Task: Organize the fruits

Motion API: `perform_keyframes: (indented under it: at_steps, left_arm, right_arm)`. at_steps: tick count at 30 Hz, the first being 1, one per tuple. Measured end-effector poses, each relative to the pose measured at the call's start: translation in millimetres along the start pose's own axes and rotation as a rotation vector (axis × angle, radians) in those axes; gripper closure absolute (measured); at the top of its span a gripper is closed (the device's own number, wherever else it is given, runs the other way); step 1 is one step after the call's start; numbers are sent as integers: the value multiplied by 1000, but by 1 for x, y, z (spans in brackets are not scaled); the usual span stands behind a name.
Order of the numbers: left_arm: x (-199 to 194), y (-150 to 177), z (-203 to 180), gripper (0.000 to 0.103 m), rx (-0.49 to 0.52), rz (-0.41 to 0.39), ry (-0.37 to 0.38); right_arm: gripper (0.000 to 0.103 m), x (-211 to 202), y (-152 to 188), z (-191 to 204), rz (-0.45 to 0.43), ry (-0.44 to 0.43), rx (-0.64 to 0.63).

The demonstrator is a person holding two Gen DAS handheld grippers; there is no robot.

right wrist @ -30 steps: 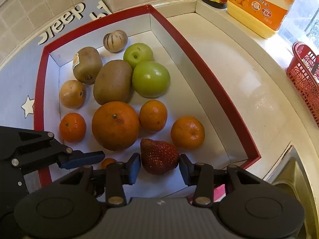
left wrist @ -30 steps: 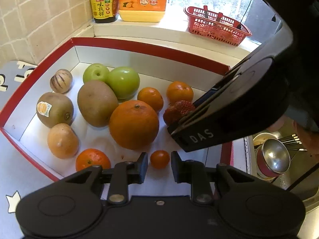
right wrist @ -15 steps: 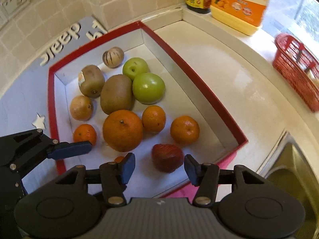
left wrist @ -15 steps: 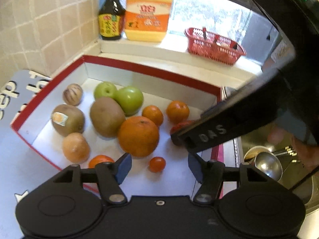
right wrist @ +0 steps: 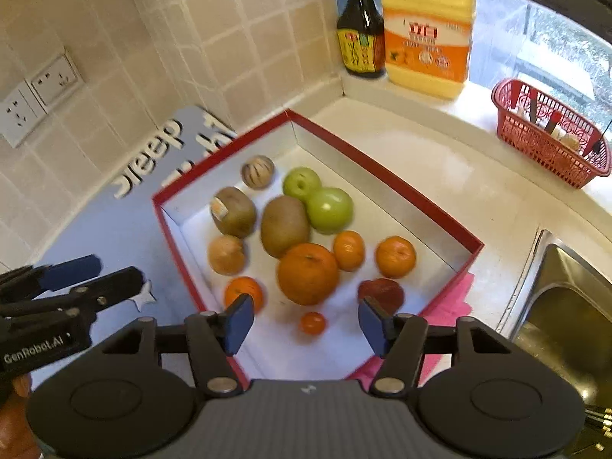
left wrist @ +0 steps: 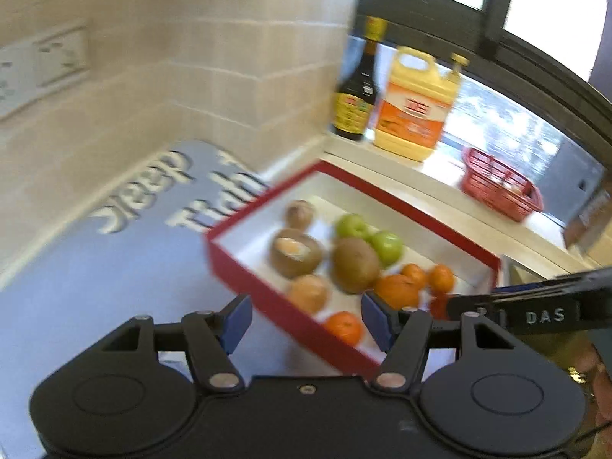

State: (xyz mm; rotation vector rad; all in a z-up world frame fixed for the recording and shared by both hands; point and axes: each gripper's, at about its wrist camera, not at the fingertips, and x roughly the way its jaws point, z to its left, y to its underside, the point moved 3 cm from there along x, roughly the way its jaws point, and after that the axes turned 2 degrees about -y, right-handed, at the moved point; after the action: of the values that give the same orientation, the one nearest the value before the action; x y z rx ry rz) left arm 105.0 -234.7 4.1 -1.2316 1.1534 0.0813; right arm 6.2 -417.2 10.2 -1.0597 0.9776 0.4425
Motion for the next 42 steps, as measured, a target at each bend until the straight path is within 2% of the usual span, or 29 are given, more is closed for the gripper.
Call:
perform_keyframes:
  at_steps: [3, 8, 12, 18, 33, 42]
  left_arm:
    - [-16, 3, 14, 27, -11, -17, -59]
    - [-40, 6, 26, 24, -8, -51, -142]
    - [-52, 7, 32, 24, -25, -67, -159]
    - [-58, 11, 40, 24, -47, -68, -170]
    - [-41, 33, 37, 24, -68, 19, -215]
    - [-37, 28, 29, 24, -70, 32, -220]
  right_arm:
    - [38, -10, 3, 22, -52, 26, -27]
    - [28, -30, 7, 61, -165, 62, -77]
    - [24, -41, 11, 83, -211, 76, -108]
    - [24, -41, 15, 91, -204, 77, -104]
    - [23, -25, 29, 86, -161, 105, -121]
    - [22, -21, 23, 77, -167, 85, -122]
